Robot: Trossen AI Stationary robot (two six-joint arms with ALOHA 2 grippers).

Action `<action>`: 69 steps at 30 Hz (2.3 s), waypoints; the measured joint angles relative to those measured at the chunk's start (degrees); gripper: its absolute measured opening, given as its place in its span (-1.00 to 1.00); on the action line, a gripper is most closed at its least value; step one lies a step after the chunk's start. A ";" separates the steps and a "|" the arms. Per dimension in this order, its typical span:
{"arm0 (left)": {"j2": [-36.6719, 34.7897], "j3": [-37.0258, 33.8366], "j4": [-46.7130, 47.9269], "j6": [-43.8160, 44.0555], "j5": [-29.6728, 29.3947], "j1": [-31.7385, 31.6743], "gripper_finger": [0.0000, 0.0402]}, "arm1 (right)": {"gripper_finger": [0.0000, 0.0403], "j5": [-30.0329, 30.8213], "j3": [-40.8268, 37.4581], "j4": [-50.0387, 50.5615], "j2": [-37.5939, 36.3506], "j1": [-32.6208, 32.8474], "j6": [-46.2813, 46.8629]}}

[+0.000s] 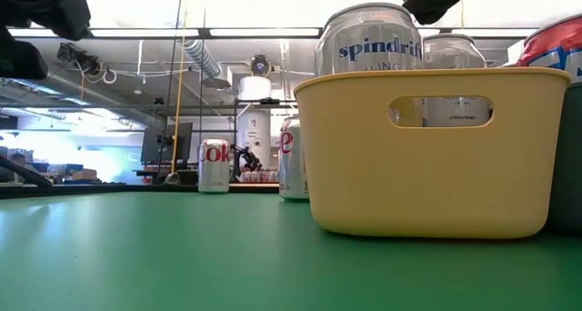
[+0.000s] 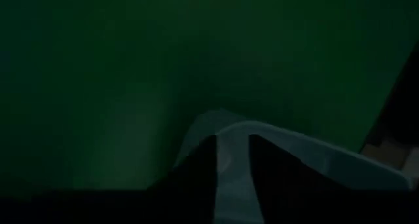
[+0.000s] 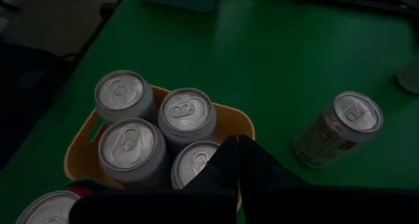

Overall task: Sort soda cans
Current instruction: Move the green bin to the center of the table

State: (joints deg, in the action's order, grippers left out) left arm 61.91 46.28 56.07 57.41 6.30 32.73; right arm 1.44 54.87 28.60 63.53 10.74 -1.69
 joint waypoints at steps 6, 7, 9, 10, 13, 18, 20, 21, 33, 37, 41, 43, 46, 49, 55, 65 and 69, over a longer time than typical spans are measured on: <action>0.44 -0.28 5.80 -0.22 0.91 0.01 -0.20 | -1.00 -0.26 0.00 -0.03 0.04 -0.54 -0.02; 0.45 -0.60 5.73 -0.24 1.12 0.02 -0.16 | -1.00 -0.31 0.00 -0.04 0.04 -0.52 -0.02; 0.86 -1.29 5.27 -0.32 1.24 0.02 -0.12 | -1.00 -0.92 0.00 0.02 0.04 -0.52 -0.02; 1.02 -1.70 4.97 -0.33 1.33 0.02 -0.11 | -1.00 -1.12 0.00 -0.02 0.04 -0.52 -0.02; 1.61 -2.95 2.92 -1.89 2.70 0.02 -0.12 | -1.00 -1.19 0.00 -0.01 0.04 -0.50 -0.08; 3.45 -4.80 -1.11 -2.47 1.44 -0.09 -0.27 | -1.00 -1.19 0.00 0.00 0.04 -0.51 -0.99; 4.50 -4.96 -2.24 -2.92 0.51 -0.53 -0.40 | -1.00 -1.19 0.00 -0.02 0.04 -0.71 -1.06; 4.98 -5.01 -2.85 -3.15 0.41 -0.92 -0.48 | -1.00 -1.19 0.00 0.00 0.04 -0.78 -1.05; 5.95 -4.98 -4.02 -3.17 -0.83 -14.48 -0.96 | -1.00 -1.19 0.00 0.22 0.04 -2.33 -1.46; 5.88 -4.95 -4.09 -1.58 -4.96 -20.99 -0.98 | -1.00 -1.19 0.00 0.27 0.04 -2.48 -1.91; 5.89 -4.96 -6.84 0.03 -10.40 -28.01 -0.98 | -1.00 -1.19 0.00 0.18 0.04 -3.47 -2.60; 5.99 -4.96 -9.13 0.45 -11.37 -31.48 -0.99 | -1.00 -1.19 0.00 0.16 0.04 -4.57 -2.62; 5.98 -5.02 -9.60 2.01 -13.44 -35.62 -0.99 | -1.00 -1.18 0.00 0.18 0.04 -6.76 -2.69; 5.97 -5.03 -10.47 4.56 -14.44 -37.88 -0.99 | -1.00 -1.17 0.00 0.18 0.04 -9.66 -3.46; 5.14 -5.05 -11.92 10.22 -11.98 -37.96 -0.99 | -1.00 -1.17 0.00 -1.88 0.12 -16.20 -3.89; 5.05 -5.05 -14.14 5.94 -10.19 -37.19 -0.68 | -0.97 -2.28 0.09 -14.39 8.15 -20.72 -5.06; 5.05 -5.03 -14.45 1.11 -10.31 -37.28 -0.47 | -0.83 -2.96 0.98 -18.18 13.35 -20.69 -5.68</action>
State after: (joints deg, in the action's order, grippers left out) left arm 66.96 41.25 41.62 58.52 -4.01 -4.55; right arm -1.51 55.86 10.41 76.88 -9.96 -7.37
